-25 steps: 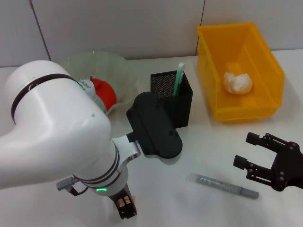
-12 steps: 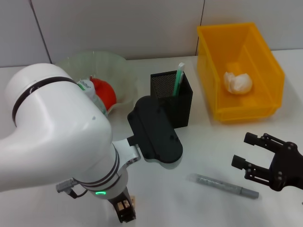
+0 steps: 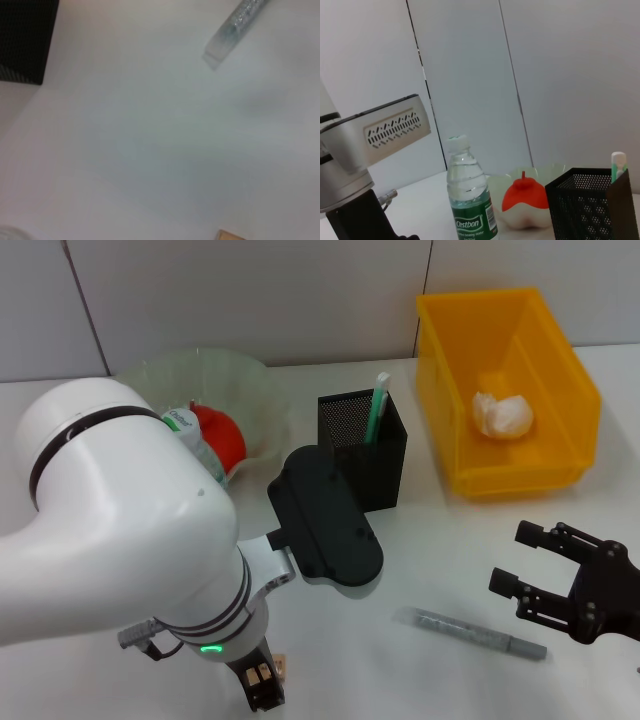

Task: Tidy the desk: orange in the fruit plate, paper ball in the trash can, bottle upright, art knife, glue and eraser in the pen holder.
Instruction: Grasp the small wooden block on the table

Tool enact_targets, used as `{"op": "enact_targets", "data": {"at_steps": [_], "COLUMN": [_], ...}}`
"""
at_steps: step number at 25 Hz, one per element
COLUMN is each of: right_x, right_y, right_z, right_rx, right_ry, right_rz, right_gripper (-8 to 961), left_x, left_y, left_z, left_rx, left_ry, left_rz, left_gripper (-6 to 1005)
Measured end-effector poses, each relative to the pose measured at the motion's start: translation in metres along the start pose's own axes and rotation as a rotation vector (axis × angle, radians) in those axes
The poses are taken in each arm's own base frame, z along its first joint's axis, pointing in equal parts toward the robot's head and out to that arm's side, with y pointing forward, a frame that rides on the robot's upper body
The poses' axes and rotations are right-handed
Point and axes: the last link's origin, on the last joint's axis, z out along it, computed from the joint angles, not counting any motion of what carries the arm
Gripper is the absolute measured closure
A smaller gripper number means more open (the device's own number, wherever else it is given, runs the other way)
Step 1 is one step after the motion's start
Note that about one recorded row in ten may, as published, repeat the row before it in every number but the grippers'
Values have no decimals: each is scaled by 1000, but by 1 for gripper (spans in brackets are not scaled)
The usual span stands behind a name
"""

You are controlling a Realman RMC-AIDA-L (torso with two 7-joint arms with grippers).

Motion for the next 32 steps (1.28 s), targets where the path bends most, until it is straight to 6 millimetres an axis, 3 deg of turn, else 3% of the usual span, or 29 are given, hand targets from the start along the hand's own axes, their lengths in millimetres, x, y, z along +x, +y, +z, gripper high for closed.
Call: {"op": "enact_targets", "data": {"at_steps": [12,17,32], "right_x": [0,0,0], "right_y": [1,1,2], "right_z": [0,0,1], "right_rx": [-5,-6,-12], "right_ry": [-3,-4,-2], "right_rz": [0,0,1], "right_gripper": [187,187,187], "left_x": [1,0,-2], "left_y": [-2,-1,-2], "left_z": [0,0,3], "left_rx": [3,2,-1], "left_ry": [4,0,-11], "left_rz": [-10,-4,-9], "left_gripper": [498,631,624]}}
